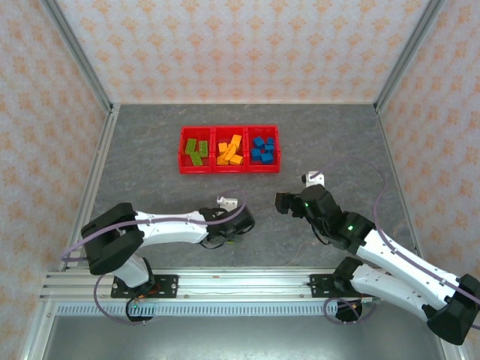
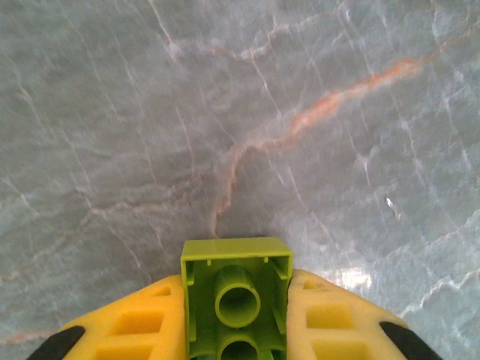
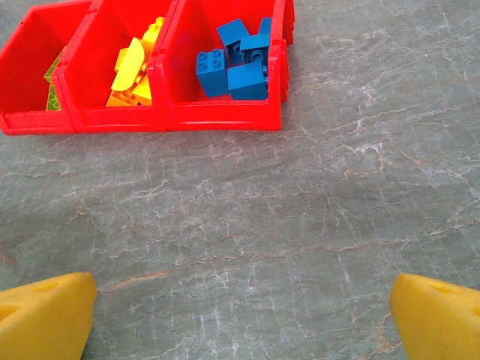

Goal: Sort the legos into containers by color
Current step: Pick up the lego from the middle-left of the table, then place the lego in the container.

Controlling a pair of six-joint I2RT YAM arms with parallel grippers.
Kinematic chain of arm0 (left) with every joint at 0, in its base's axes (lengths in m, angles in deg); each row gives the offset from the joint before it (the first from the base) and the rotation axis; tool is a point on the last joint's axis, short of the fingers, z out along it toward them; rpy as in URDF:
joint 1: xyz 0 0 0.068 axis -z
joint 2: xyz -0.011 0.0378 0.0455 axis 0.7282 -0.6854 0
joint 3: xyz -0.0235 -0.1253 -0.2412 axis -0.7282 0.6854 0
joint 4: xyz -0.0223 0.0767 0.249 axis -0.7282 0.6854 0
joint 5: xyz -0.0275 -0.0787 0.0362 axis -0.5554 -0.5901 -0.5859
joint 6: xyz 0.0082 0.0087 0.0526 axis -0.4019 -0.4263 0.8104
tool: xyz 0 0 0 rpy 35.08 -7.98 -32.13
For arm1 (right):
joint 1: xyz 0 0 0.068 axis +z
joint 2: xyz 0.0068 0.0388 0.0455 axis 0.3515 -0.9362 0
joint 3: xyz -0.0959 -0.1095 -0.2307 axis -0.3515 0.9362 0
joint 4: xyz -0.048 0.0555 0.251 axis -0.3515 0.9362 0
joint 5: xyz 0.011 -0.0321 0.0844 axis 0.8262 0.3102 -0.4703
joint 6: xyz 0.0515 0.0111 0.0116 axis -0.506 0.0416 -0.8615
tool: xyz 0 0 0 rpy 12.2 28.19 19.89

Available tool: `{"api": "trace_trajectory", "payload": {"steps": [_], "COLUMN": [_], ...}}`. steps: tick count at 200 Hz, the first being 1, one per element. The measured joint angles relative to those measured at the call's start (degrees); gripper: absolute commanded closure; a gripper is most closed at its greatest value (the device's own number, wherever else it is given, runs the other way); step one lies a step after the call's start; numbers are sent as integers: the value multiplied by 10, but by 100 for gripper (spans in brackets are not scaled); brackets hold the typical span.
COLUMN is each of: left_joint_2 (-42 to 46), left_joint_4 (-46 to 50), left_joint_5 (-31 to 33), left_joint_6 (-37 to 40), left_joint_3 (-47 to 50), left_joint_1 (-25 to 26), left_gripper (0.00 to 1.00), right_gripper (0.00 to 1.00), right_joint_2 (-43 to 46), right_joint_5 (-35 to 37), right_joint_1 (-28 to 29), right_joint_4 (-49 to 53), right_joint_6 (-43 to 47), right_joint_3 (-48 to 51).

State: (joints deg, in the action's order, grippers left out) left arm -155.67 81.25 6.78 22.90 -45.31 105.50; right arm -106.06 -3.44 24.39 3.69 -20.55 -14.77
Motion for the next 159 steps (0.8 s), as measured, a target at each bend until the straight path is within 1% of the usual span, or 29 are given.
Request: {"api": "trace_trajectory", "payload": {"steps": [26, 45, 62, 82, 102, 120, 132, 145, 159], "left_joint_2": [13, 35, 73, 117, 132, 110, 72, 25, -29], "left_joint_4": [-6, 16, 38, 45, 35, 27, 22, 19, 18], "left_joint_5": [7, 31, 59, 79, 85, 84, 80, 70, 63], "left_joint_6": [-7, -5, 7, 43, 96, 149, 183, 213, 240], "left_joint_3": [12, 14, 9, -17, -57, -103, -144, -186, -233], "left_joint_1": [-29, -56, -90, -158, -252, -331, -376, -407, -426], "left_gripper": [81, 80, 80, 80, 81, 82, 82, 82, 81], "right_gripper": [0, 0, 0, 0, 0, 0, 0, 0, 0], "right_joint_2": [0, 0, 0, 0, 0, 0, 0, 1, 2], "right_joint_5": [0, 2, 2, 4, 6, 6, 6, 6, 7], "right_joint_1": [0, 0, 0, 0, 0, 0, 0, 0, 0], "right_joint_4": [0, 0, 0, 0, 0, 0, 0, 0, 0], "right_joint_6": [0, 0, 0, 0, 0, 0, 0, 0, 0], "right_joint_3": [0, 0, 0, 0, 0, 0, 0, 0, 0]}}
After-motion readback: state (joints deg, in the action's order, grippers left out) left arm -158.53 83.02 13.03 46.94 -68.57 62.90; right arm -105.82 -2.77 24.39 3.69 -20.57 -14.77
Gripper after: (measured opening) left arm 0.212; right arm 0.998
